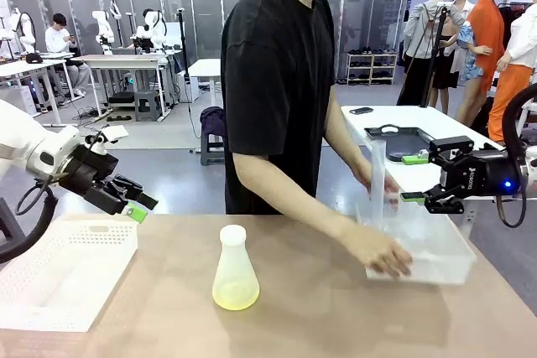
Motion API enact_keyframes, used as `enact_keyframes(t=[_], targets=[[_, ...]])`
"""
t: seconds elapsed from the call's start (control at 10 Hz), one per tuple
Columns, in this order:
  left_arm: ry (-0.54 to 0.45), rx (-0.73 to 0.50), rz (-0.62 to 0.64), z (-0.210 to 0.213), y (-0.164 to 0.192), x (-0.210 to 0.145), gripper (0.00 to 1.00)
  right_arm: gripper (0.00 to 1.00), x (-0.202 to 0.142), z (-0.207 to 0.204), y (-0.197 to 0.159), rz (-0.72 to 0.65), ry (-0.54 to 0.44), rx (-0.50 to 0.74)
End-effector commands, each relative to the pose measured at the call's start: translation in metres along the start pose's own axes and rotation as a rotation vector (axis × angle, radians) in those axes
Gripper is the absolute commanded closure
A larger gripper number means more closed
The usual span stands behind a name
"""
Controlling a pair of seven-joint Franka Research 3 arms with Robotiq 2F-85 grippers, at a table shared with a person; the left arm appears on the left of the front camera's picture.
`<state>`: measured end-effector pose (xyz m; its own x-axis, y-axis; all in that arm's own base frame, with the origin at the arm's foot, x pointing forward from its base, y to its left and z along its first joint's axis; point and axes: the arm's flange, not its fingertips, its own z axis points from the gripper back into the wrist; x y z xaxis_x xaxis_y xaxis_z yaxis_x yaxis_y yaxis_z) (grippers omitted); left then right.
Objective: Prepare the solutions needed for the experiment.
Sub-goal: When the human places the Big flask in the center of the table, pick up the Big flask and place it in the left Organizing basket.
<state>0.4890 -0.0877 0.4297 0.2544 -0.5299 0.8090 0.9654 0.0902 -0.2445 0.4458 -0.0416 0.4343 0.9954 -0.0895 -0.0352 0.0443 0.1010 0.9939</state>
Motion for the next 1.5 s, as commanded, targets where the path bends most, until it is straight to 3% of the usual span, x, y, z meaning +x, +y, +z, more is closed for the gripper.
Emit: enact_keyframes(t=[0.0,0.4,0.7,0.9,1.0,1.1,1.4], targets=[[0.000,0.000,0.000,0.000,0.000,0.000,0.00,0.24,0.000,0.000,0.001,0.003,0.002,0.003],[0.074,-0.010,-0.392,-0.030,0.011,0.027,0.00,0.24,0.000,0.000,0.001,0.003,0.002,0.003],[0.088,-0.183,-0.595,-0.065,0.023,0.042,0.00,0.24,0.000,0.000,0.001,0.003,0.002,0.003],[0.064,-0.257,-0.621,-0.089,0.030,0.051,0.00,0.24,0.000,0.000,0.001,0.003,0.002,0.003],[-0.067,-0.279,-0.560,-0.092,0.031,0.057,0.00,0.24,0.000,0.000,0.001,0.003,0.002,0.003],[0.073,-0.201,-0.600,-0.090,0.019,0.045,0.00,0.24,0.000,0.000,0.001,0.003,0.002,0.003],[0.073,-0.201,-0.600,-0.090,0.019,0.045,0.00,0.24,0.000,0.000,0.001,0.003,0.002,0.003]])
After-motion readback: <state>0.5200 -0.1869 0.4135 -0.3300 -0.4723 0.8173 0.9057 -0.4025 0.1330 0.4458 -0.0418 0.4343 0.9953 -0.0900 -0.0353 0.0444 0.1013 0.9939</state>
